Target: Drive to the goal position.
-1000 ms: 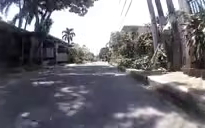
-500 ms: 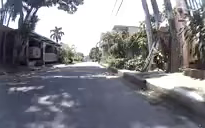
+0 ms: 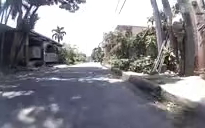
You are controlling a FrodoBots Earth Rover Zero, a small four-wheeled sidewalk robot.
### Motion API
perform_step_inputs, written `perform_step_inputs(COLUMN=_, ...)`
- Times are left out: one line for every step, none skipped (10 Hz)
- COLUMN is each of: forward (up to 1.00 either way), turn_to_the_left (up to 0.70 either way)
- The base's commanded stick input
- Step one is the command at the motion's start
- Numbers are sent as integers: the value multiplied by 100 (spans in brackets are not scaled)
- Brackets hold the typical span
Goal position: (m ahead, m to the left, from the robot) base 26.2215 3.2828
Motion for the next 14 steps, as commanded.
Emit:
perform_step_inputs(forward=100, turn_to_the_left=0)
perform_step_inputs(forward=100, turn_to_the_left=12)
perform_step_inputs(forward=100, turn_to_the_left=32)
perform_step_inputs(forward=100, turn_to_the_left=9)
perform_step_inputs(forward=100, turn_to_the_left=0)
perform_step_inputs(forward=100, turn_to_the_left=0)
perform_step_inputs(forward=100, turn_to_the_left=0)
perform_step_inputs(forward=100, turn_to_the_left=0)
perform_step_inputs(forward=100, turn_to_the_left=0)
perform_step_inputs(forward=100, turn_to_the_left=0)
perform_step_inputs(forward=100, turn_to_the_left=0)
perform_step_inputs(forward=100, turn_to_the_left=0)
perform_step_inputs(forward=100, turn_to_the_left=0)
perform_step_inputs(forward=100, turn_to_the_left=0)
